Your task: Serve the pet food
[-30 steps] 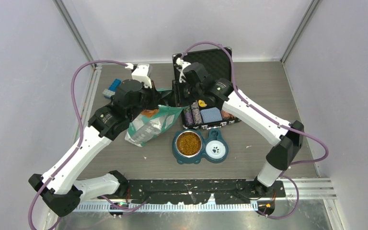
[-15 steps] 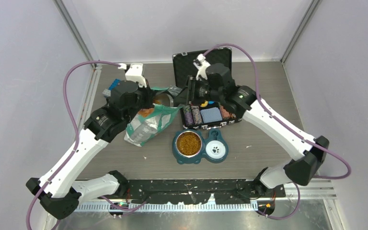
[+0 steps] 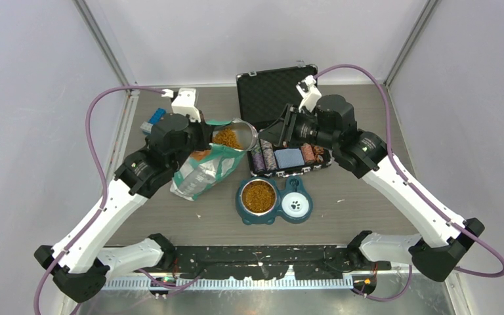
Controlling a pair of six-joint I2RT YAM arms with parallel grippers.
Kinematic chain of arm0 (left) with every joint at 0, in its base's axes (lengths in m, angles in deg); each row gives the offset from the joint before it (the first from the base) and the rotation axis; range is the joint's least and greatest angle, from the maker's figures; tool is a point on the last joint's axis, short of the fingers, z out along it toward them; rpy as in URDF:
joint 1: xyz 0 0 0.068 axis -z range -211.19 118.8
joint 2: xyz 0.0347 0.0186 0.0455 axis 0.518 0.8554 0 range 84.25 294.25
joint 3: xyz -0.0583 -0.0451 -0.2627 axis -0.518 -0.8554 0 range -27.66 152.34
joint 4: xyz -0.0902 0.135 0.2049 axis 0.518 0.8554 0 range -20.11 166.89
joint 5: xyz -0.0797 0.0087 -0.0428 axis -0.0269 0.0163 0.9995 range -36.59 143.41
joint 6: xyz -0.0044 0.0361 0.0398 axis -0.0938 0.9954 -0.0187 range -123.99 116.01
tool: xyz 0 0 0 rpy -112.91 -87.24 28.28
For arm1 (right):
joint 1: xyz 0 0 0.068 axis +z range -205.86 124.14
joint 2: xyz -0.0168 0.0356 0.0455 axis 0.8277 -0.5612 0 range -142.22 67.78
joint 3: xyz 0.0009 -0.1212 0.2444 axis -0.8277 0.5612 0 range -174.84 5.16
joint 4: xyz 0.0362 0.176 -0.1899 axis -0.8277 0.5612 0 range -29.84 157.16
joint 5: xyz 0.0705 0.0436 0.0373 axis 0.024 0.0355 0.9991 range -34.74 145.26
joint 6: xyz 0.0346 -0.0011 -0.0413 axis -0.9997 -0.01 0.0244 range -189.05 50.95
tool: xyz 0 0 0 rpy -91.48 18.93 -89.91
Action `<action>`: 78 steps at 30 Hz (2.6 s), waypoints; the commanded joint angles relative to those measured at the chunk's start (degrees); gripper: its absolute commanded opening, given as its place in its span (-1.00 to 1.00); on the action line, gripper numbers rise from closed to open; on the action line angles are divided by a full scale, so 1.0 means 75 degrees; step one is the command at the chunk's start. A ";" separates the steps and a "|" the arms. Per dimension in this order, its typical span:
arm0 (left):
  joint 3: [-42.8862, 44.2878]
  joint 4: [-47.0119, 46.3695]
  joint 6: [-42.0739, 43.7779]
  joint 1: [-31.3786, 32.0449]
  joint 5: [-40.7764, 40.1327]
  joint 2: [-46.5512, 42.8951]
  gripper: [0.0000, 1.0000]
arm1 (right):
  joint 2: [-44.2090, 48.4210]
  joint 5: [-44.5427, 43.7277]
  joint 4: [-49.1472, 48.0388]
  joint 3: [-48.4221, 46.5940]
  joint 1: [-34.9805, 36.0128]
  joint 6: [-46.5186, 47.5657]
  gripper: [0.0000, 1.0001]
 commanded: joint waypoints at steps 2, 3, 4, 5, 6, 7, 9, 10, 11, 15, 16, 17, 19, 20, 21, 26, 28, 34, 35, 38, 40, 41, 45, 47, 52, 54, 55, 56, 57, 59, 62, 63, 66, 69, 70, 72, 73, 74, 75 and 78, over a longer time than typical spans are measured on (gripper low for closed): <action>0.0039 -0.0511 0.0130 -0.0015 -0.0282 -0.0419 -1.00 | 0.0442 -0.0293 -0.0789 0.0325 -0.0352 -0.0324 -0.90; 0.0026 -0.0518 0.0149 -0.0019 -0.0294 -0.0429 -1.00 | 0.0474 -0.0242 -0.0983 0.0401 -0.0409 -0.0392 -0.90; 0.0013 -0.0520 0.0164 -0.0021 -0.0327 -0.0434 -1.00 | 0.0536 -0.0205 -0.1064 0.0527 -0.0436 -0.0513 -0.90; 0.0001 -0.0529 0.0176 -0.0021 -0.0357 -0.0445 -1.00 | 0.0562 -0.0174 -0.1154 0.0566 -0.0491 -0.0557 -0.90; -0.0002 -0.0540 0.0193 -0.0013 -0.0375 -0.0448 -1.00 | 0.0611 -0.0193 -0.1185 0.0624 -0.0512 -0.0622 -0.90; -0.0003 -0.0537 0.0200 -0.0018 -0.0410 -0.0444 -1.00 | 0.0635 -0.0215 -0.1244 0.0650 -0.0569 -0.0676 -0.90; 0.0042 -0.0473 0.0207 -0.0017 -0.0484 -0.0413 -1.00 | 0.0709 -0.0235 -0.1269 0.0722 -0.0648 -0.0806 -0.90; 0.0055 -0.0463 0.0212 -0.0019 -0.0506 -0.0409 -1.00 | 0.0731 -0.0179 -0.1301 0.0789 -0.0703 -0.0862 -0.90; 0.0062 -0.0468 0.0213 -0.0012 -0.0528 -0.0405 -1.00 | 0.0776 -0.0132 -0.1383 0.0832 -0.0729 -0.0976 -0.90; 0.0082 -0.0463 0.0247 -0.0016 -0.0550 -0.0401 -1.00 | 0.0975 0.0068 -0.1880 0.1354 -0.0883 -0.1434 -0.90; 0.0081 -0.0453 0.0256 -0.0014 -0.0565 -0.0400 -1.00 | 0.1010 0.0084 -0.2008 0.1419 -0.0940 -0.1498 -0.90; 0.0080 -0.0456 0.0259 -0.0017 -0.0576 -0.0416 -1.00 | 0.1072 0.0097 -0.2069 0.1544 -0.0965 -0.1592 -0.90; 0.0077 -0.0472 0.0248 -0.0019 -0.0570 -0.0418 -1.00 | 0.1164 0.0092 -0.2235 0.1769 -0.1044 -0.1809 -0.90; 0.0088 -0.0473 0.0248 -0.0016 -0.0556 -0.0411 -1.00 | 0.1193 0.0109 -0.2469 0.1878 -0.1095 -0.1896 -0.90; 0.0081 -0.0479 0.0248 -0.0014 -0.0553 -0.0419 -1.00 | 0.1261 0.0174 -0.2592 0.2110 -0.1125 -0.2082 -0.90; 0.0069 -0.0520 0.0281 -0.0017 -0.0604 -0.0369 -1.00 | 0.1317 0.0590 -0.4409 0.3052 -0.1235 -0.2982 -0.90; 0.0088 -0.0520 0.0283 -0.0020 -0.0604 -0.0316 -1.00 | 0.1168 0.0916 -0.4874 0.3273 -0.1255 -0.3289 -0.90; 0.0149 -0.0470 0.0272 -0.0021 -0.0497 -0.0188 -1.00 | 0.0757 0.1505 -0.6552 0.4003 -0.1295 -0.4224 -0.90; 0.0158 -0.0460 0.0265 -0.0019 -0.0491 -0.0176 -1.00 | 0.0720 0.1536 -0.6806 0.4038 -0.1295 -0.4319 -0.90; 0.0150 -0.0485 0.0259 -0.0021 -0.0485 -0.0164 -1.00 | 0.0608 0.1574 -0.7213 0.4236 -0.1295 -0.4526 -0.90; 0.0163 -0.0485 0.0259 -0.0020 -0.0485 -0.0149 -1.00 | 0.0566 0.1582 -0.7550 0.4406 -0.1295 -0.4692 -0.90; 0.0162 -0.0485 0.0259 -0.0010 -0.0479 -0.0150 -1.00 | 0.0542 0.1580 -0.7782 0.4468 -0.1295 -0.4808 -0.90; 0.0180 -0.0487 0.0259 -0.0011 -0.0461 -0.0132 -1.00 | 0.0393 0.1642 -0.8542 0.4906 -0.1305 -0.5222 -0.90; 0.0168 -0.0489 0.0259 -0.0016 -0.0448 -0.0148 -1.00 | 0.0280 0.1680 -0.8943 0.5115 -0.1307 -0.5437 -0.90; 0.0140 -0.0495 0.0259 -0.0020 -0.0449 -0.0203 -1.00 | -0.0017 0.1761 -1.0072 0.5661 -0.1318 -0.5827 -0.90; 0.0145 -0.0497 0.0248 -0.0021 -0.0428 -0.0213 -1.00 | -0.0135 0.1758 -1.0350 0.5782 -0.1319 -0.5922 -0.90; 0.0142 -0.0503 0.0248 -0.0018 -0.0425 -0.0220 -1.00 | -0.0217 0.1767 -1.0452 0.5813 -0.1319 -0.5939 -0.90; 0.0139 -0.0501 0.0248 -0.0019 -0.0418 -0.0229 -1.00 | -0.0248 0.1766 -1.0673 0.5879 -0.1319 -0.5975 -0.90; 0.0128 -0.0508 0.0248 -0.0019 -0.0424 -0.0229 -1.00 | -0.0318 0.1775 -1.0790 0.5908 -0.1319 -0.5989 -0.90; 0.0137 -0.0509 0.0254 -0.0019 -0.0426 -0.0224 -1.00 | -0.0423 0.1880 -1.1036 0.5987 -0.1319 -0.5991 -0.90; 0.0127 -0.0508 0.0270 -0.0012 -0.0415 -0.0223 -1.00 | -0.0615 0.1955 -1.1361 0.6119 -0.1317 -0.6078 -0.90; 0.0126 -0.0503 0.0271 -0.0018 -0.0409 -0.0221 -1.00 | -0.0658 0.1945 -1.1462 0.6211 -0.1318 -0.6134 -0.90; 0.0105 -0.0503 0.0271 -0.0015 -0.0403 -0.0237 -1.00 | -0.0869 0.2033 -1.2023 0.6266 -0.1319 -0.6425 -0.90; 0.0071 -0.0520 0.0279 -0.0018 -0.0413 -0.0247 -1.00 | -0.1001 0.2107 -1.2408 0.6250 -0.1319 -0.6672 -0.90; 0.0074 -0.0520 0.0282 -0.0017 -0.0418 -0.0249 -1.00 | -0.1003 0.2129 -1.2419 0.6240 -0.1319 -0.6671 -0.90; 0.0082 -0.0509 0.0283 -0.0020 -0.0441 -0.0241 -1.00 | -0.0925 0.2155 -1.2278 0.6171 -0.1316 -0.6610 -0.90; 0.0096 -0.0509 0.0293 -0.0018 -0.0465 -0.0239 -1.00 | -0.0827 0.2166 -1.2093 0.6110 -0.1318 -0.6497 -0.90; 0.0095 -0.0510 0.0294 -0.0020 -0.0478 -0.0238 -1.00 | -0.0752 0.2176 -1.1963 0.6070 -0.1310 -0.6420 -0.90; 0.0097 -0.0509 0.0302 -0.0019 -0.0499 -0.0236 -1.00 | -0.0570 0.2170 -1.1634 0.6005 -0.1314 -0.6236 -0.90; 0.0100 -0.0486 0.0307 -0.0020 -0.0502 -0.0255 -1.00 | -0.0097 0.2103 -1.0902 0.5882 -0.1318 -0.5723 -0.90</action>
